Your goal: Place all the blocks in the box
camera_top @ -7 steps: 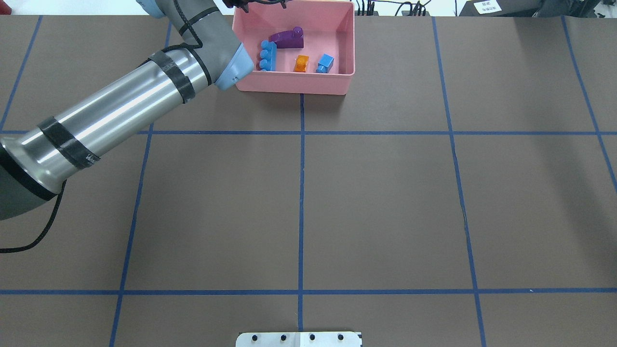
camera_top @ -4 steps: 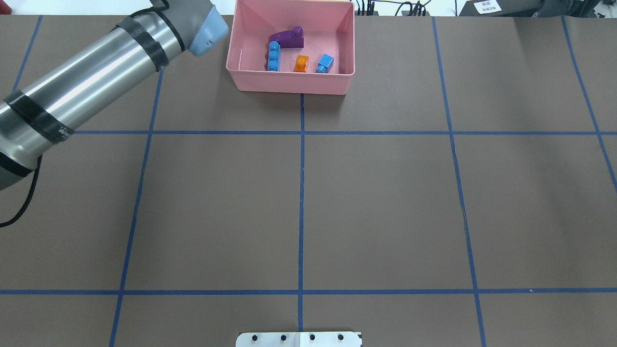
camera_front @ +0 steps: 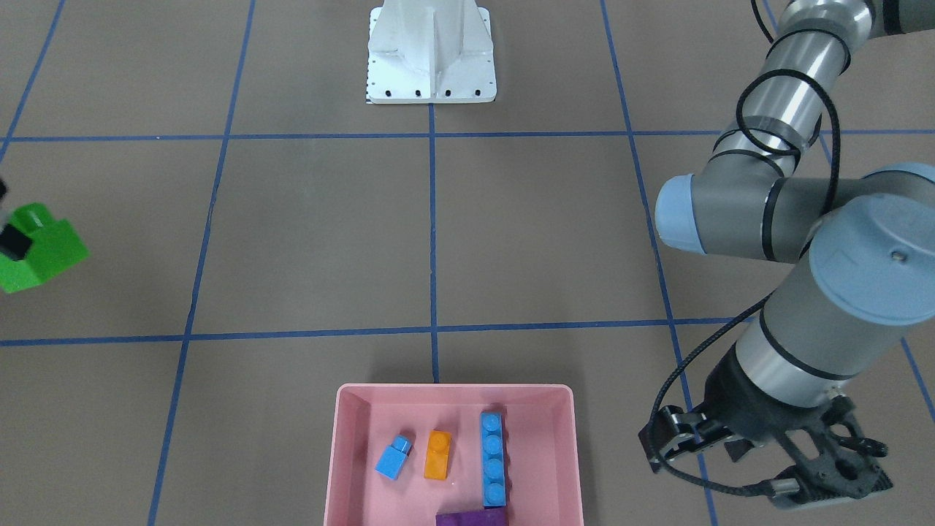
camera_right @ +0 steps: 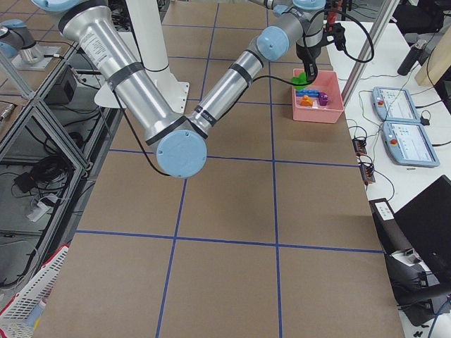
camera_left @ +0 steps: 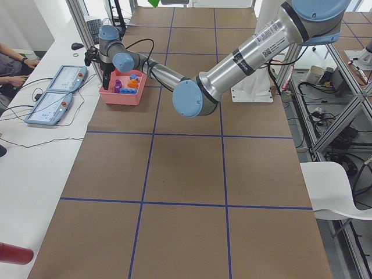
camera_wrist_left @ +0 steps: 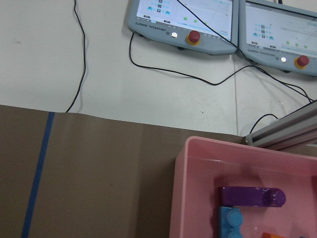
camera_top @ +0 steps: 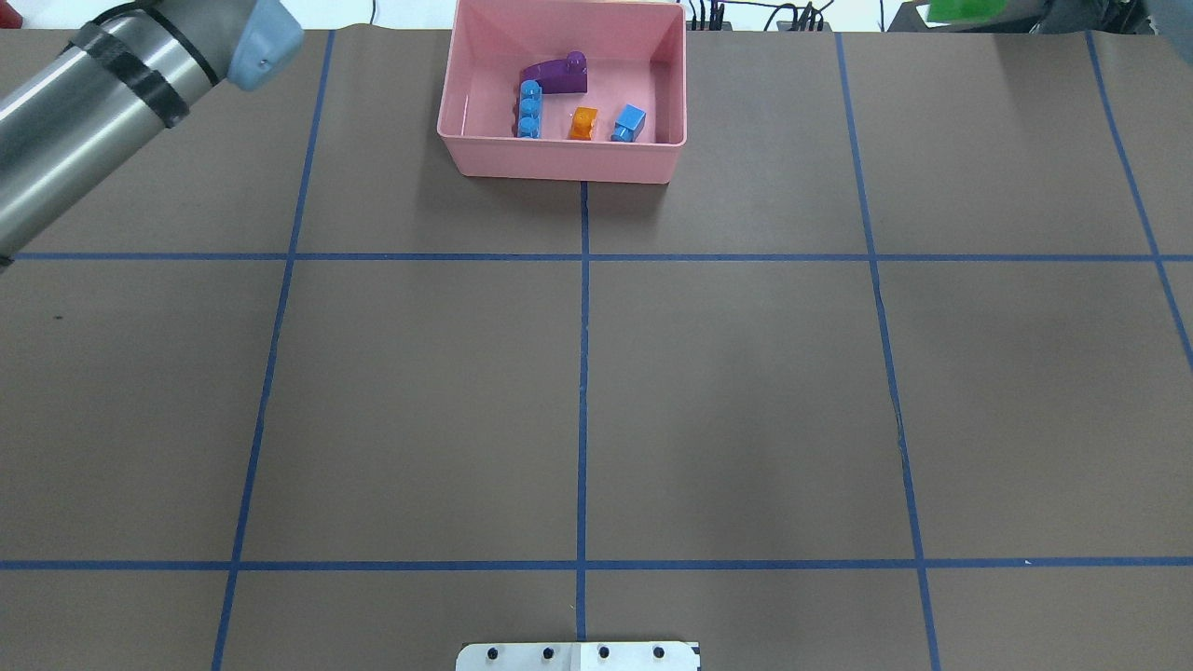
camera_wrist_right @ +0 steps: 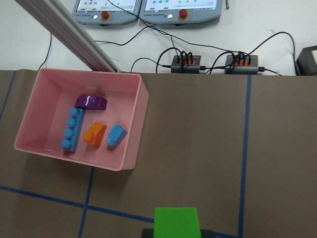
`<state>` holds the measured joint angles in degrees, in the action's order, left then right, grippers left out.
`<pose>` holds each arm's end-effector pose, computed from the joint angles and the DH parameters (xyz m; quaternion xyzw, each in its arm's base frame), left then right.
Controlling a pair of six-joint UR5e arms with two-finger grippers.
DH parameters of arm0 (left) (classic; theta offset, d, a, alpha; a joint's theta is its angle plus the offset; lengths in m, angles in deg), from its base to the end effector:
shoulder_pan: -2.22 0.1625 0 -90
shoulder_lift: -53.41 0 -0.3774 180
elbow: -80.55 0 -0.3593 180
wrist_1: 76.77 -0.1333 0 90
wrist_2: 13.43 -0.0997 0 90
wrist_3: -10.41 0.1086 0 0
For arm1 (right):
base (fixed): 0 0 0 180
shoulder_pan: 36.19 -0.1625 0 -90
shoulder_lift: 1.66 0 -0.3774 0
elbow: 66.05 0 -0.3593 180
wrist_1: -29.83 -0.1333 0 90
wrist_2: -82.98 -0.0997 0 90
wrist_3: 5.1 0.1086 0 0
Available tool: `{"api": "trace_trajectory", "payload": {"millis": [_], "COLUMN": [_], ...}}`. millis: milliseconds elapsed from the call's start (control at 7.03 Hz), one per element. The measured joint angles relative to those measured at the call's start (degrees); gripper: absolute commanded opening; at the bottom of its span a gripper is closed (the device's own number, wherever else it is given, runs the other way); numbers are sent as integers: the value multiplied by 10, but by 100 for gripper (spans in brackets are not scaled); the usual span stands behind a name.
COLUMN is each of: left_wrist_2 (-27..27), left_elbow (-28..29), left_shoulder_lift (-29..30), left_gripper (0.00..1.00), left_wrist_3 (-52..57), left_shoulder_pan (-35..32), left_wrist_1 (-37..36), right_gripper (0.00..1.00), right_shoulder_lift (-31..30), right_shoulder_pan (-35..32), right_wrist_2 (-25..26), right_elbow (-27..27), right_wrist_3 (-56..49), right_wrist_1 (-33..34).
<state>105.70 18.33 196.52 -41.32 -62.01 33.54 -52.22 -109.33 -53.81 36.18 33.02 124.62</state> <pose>0.2598 -0.7231 0.2304 0.1477 0.4157 -0.1053 0.8912 -0.1179 -0.5756 0.1502 0.1557 -0.4917 0.0001 0.8567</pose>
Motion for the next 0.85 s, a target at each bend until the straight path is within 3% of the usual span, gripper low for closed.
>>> {"api": "trace_trajectory", "payload": {"millis": [427, 854], "left_wrist_2": [-4, -38], "left_elbow": [-27, -41], "left_shoulder_lift": [-59, -88], "left_gripper": [100, 100], "left_wrist_3": [66, 96], "left_shoulder_pan": [-33, -35], "left_wrist_1": [-12, -11], "right_gripper": [0, 0], "right_shoulder_lift": [104, 168], "right_shoulder_pan": [112, 191], "right_wrist_2": [93, 215], "right_elbow": [-165, -340], "right_wrist_3": [91, 149], "right_wrist_1": [-157, -306]}}
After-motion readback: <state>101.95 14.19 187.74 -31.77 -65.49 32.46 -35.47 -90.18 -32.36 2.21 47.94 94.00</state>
